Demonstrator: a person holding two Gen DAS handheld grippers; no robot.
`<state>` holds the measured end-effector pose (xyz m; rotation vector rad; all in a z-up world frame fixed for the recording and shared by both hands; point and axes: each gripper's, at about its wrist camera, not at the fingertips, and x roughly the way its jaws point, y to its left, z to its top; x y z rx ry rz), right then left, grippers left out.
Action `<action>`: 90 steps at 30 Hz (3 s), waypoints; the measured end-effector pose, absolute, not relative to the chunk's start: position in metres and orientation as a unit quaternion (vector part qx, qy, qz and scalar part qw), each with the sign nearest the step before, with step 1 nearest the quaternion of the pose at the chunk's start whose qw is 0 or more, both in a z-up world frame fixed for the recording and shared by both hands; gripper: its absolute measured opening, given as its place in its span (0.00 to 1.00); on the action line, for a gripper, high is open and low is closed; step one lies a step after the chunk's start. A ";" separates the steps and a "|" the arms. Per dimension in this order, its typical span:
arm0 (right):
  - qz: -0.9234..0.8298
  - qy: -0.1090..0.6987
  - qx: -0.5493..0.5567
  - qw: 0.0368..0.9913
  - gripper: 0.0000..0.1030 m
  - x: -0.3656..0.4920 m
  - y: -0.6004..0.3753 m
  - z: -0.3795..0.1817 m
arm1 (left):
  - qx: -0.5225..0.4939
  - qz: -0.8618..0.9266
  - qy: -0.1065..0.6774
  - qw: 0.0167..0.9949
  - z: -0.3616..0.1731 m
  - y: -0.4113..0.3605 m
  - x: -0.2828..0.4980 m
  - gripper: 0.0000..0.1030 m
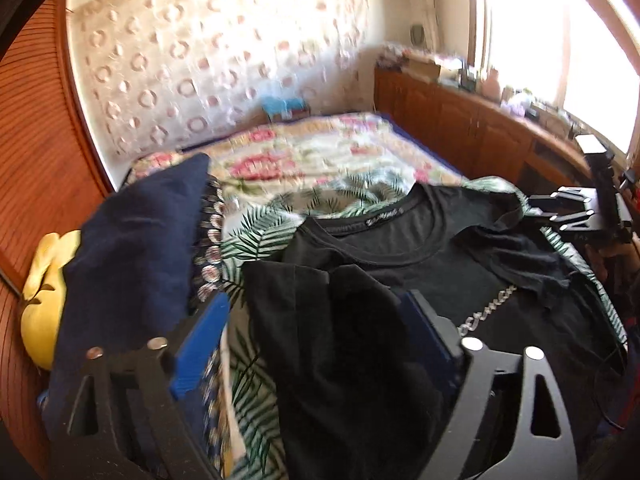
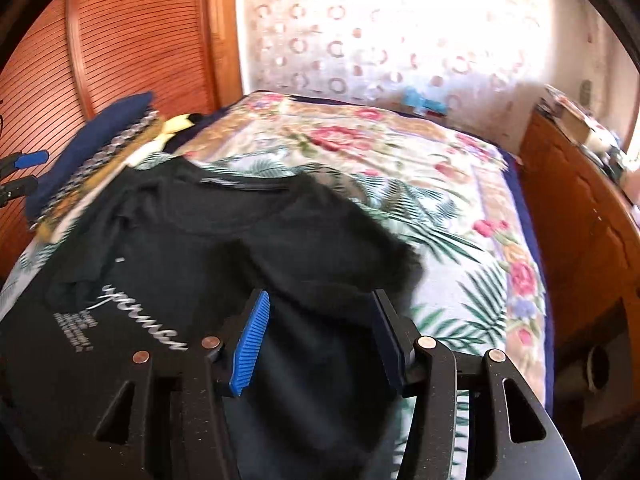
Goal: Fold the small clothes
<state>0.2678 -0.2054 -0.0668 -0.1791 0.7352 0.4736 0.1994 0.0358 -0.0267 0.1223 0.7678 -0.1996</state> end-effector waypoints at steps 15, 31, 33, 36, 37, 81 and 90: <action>0.200 0.377 -0.076 0.901 0.52 0.308 -0.209 -0.090 | 0.077 -0.037 0.467 0.880 -0.080 0.035 0.274 0.74; 0.203 0.366 -0.058 0.906 0.56 0.309 -0.220 -0.078 | 0.066 -0.025 0.496 0.866 -0.098 0.039 0.290 0.43; 0.197 0.367 -0.064 0.907 0.60 0.309 -0.222 -0.078 | 0.065 -0.031 0.495 0.866 -0.098 0.039 0.289 0.24; 0.196 0.378 -0.061 0.903 0.63 0.313 -0.225 -0.081 | 0.063 -0.043 0.487 0.870 -0.095 0.039 0.283 0.09; 0.199 0.379 -0.058 0.902 0.63 0.313 -0.226 -0.082 | 0.062 -0.049 0.478 0.875 -0.092 0.039 0.279 0.08; 0.262 0.271 -0.030 0.926 0.09 0.167 -0.254 -0.030 | -0.008 -0.113 0.319 0.941 -0.020 0.060 0.085 0.06; 0.249 0.280 -0.006 0.927 0.08 0.065 -0.308 -0.056 | -0.055 -0.107 0.304 0.945 -0.024 0.090 0.007 0.05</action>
